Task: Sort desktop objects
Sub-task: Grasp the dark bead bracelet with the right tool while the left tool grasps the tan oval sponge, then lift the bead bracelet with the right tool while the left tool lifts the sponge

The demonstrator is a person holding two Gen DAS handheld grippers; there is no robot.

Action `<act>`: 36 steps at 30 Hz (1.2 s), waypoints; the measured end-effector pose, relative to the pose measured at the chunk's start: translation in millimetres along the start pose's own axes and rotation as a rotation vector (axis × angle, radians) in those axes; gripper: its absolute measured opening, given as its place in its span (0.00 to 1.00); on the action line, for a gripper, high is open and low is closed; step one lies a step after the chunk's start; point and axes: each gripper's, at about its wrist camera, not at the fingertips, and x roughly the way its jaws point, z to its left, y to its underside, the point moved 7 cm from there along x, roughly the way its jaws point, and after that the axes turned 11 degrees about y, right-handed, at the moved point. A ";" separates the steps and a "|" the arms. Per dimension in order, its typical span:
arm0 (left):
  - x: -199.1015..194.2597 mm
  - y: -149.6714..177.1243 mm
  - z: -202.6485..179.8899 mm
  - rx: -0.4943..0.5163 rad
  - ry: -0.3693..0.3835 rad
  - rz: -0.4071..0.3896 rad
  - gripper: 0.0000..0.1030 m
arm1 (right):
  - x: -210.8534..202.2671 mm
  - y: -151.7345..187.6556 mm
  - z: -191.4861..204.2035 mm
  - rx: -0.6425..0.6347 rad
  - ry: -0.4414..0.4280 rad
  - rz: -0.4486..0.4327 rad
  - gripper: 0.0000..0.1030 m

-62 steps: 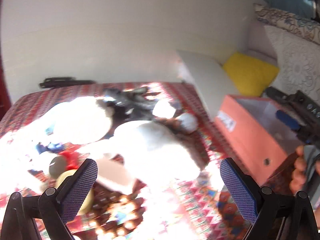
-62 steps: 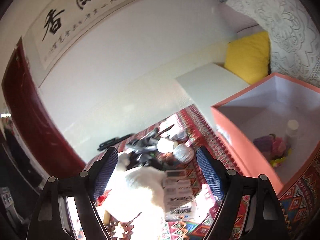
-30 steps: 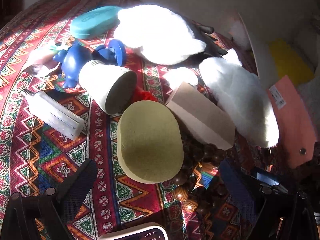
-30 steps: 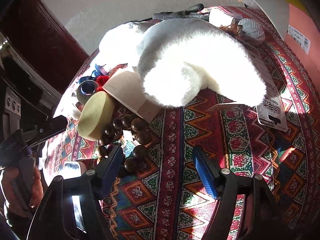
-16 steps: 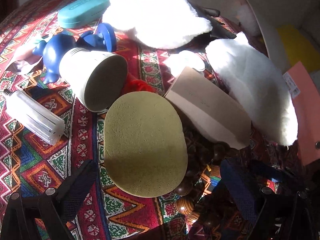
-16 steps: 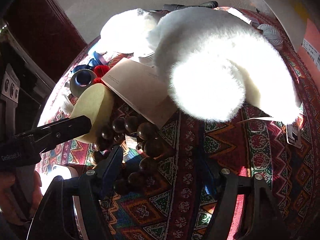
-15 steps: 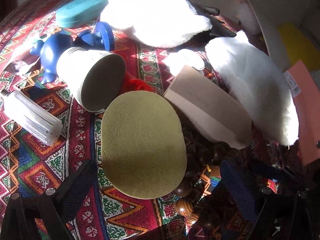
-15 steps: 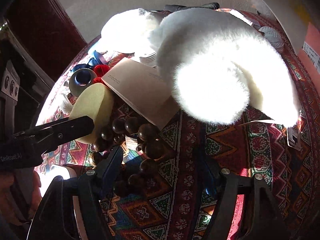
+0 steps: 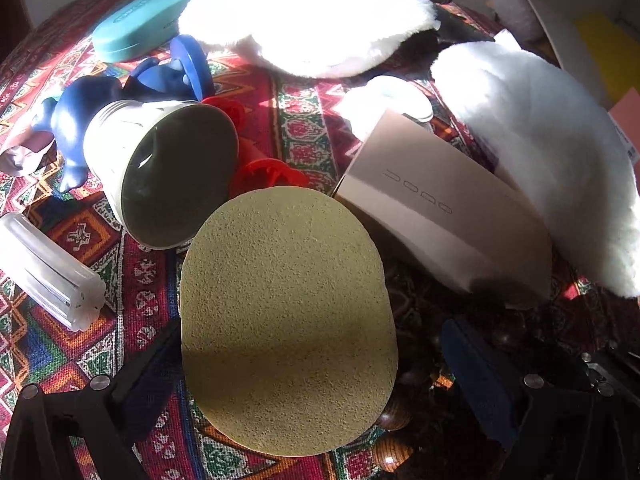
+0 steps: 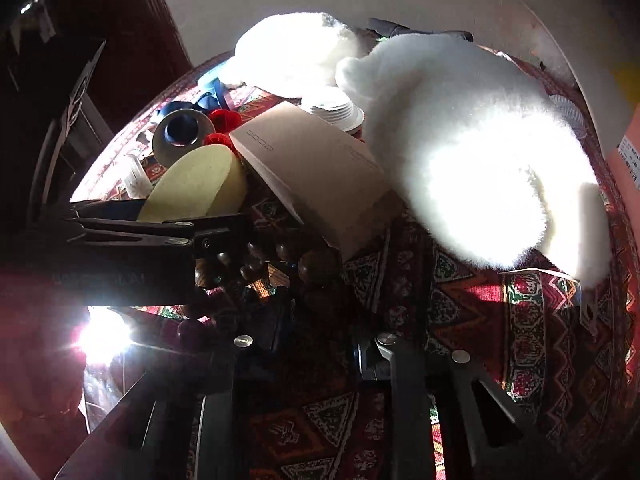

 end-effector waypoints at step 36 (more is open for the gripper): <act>-54.1 3.6 -6.8 -0.024 -0.018 -0.166 0.75 | -84.2 -15.5 -56.0 0.205 -0.306 -0.102 0.17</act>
